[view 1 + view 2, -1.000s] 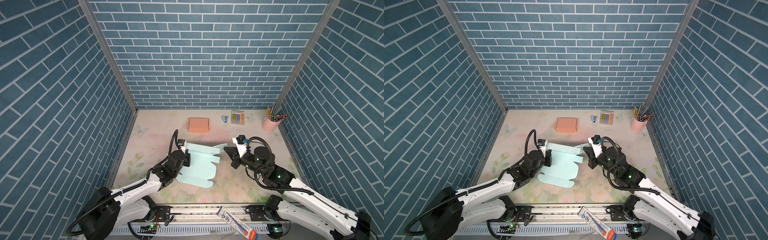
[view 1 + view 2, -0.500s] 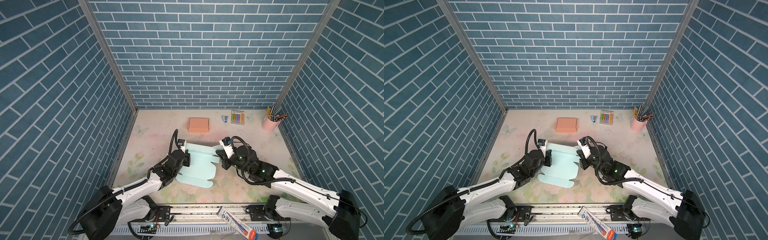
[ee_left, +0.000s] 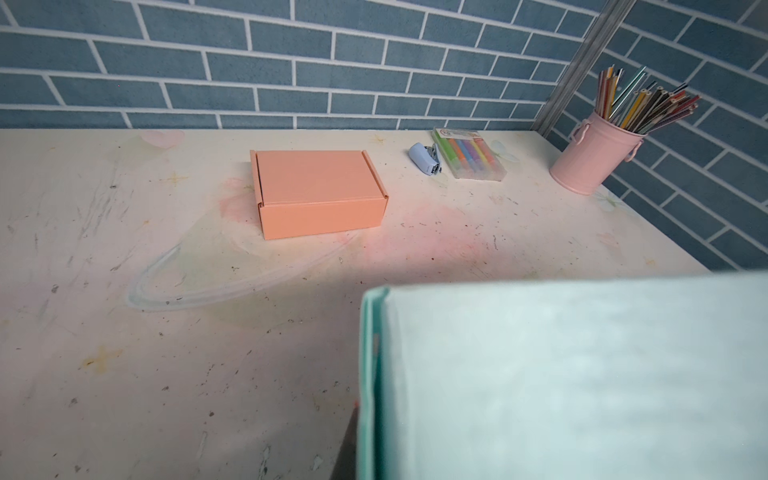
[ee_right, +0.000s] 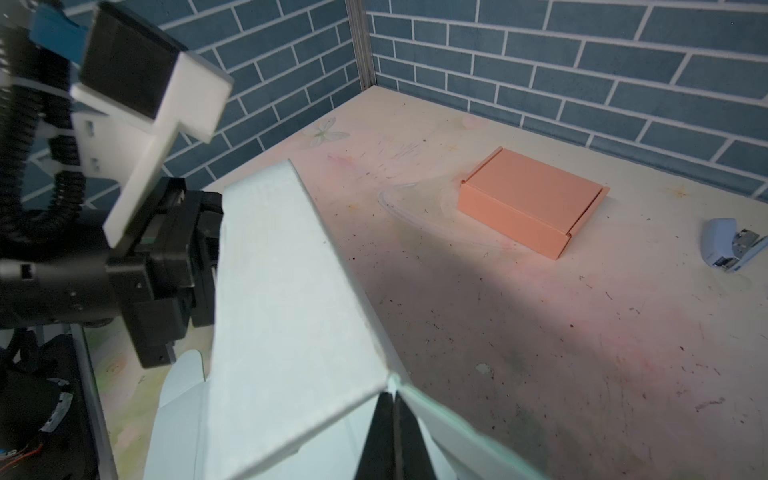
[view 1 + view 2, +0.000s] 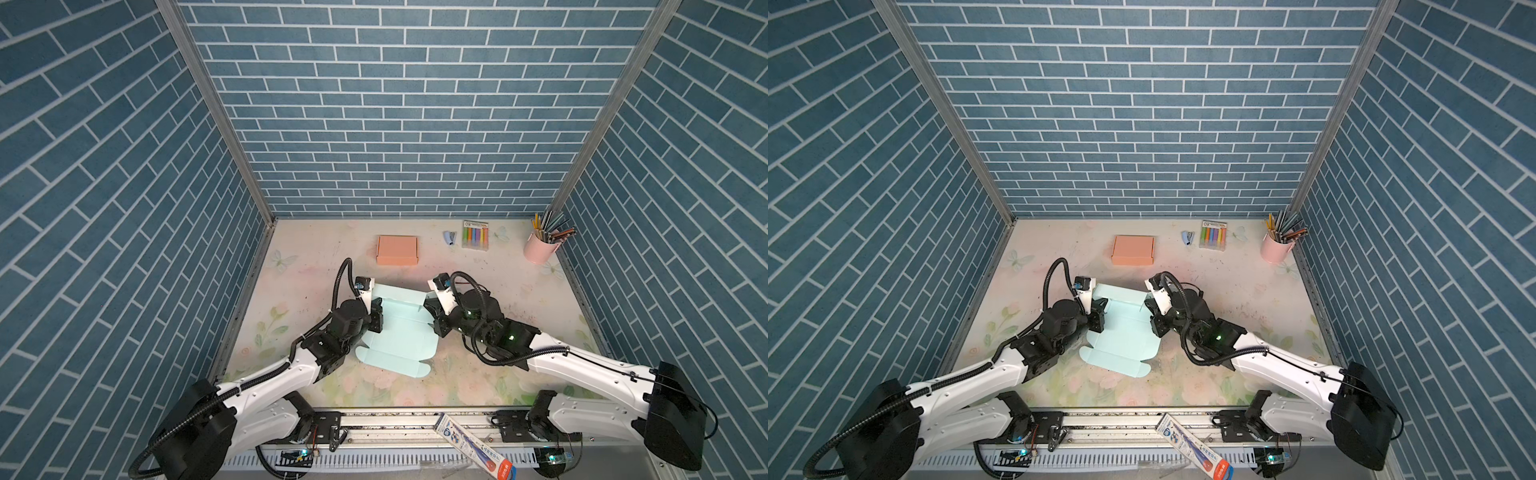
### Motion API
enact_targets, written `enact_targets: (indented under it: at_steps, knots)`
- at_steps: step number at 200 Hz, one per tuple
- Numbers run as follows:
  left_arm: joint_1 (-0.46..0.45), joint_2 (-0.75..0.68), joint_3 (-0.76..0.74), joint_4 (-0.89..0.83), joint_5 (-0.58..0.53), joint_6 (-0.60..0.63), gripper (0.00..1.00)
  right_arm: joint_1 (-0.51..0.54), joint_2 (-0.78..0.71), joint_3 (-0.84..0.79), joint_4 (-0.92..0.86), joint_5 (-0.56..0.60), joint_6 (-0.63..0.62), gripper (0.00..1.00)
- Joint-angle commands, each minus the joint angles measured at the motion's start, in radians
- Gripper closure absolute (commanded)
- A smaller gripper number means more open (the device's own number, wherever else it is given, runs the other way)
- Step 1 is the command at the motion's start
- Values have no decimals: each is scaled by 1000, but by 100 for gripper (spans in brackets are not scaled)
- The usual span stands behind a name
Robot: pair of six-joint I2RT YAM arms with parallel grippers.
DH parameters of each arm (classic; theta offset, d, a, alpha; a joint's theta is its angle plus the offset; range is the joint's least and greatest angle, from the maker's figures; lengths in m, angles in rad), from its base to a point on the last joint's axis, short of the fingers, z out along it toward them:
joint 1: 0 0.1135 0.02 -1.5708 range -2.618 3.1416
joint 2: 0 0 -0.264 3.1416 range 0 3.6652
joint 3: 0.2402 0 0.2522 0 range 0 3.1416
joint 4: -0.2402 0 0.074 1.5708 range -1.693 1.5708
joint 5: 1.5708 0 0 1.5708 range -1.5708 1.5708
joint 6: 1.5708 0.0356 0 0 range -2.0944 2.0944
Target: Fold the paper box
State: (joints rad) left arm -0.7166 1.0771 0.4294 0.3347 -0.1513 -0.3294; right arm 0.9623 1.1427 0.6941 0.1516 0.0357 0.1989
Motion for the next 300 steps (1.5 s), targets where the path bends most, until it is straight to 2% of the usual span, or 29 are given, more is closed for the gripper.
enact_targets:
  at_steps: [1, 41, 96, 153, 179, 234, 300]
  knots:
    - [6, 1, -19, 39, 54, -14, 100, 6, -29, 34, 80, -13, -44, 100]
    - [48, 5, -54, 79, 131, -68, 100, 7, -101, -2, 58, -22, -31, 100]
    - [243, -119, -112, 67, 311, -137, 100, 0, -255, -25, 23, -95, 6, 100]
    - [305, -245, -107, 13, 384, -167, 100, -2, -374, -244, 206, -101, 37, 100]
    - [305, -242, -95, 33, 409, -192, 100, -1, -343, -260, 261, -103, 16, 100]
    - [305, -192, -68, 55, 433, -202, 100, -2, -228, -177, 303, -148, -42, 100]
    - [305, -182, -94, 81, 445, -209, 100, -1, -126, -155, 399, -189, -23, 100]
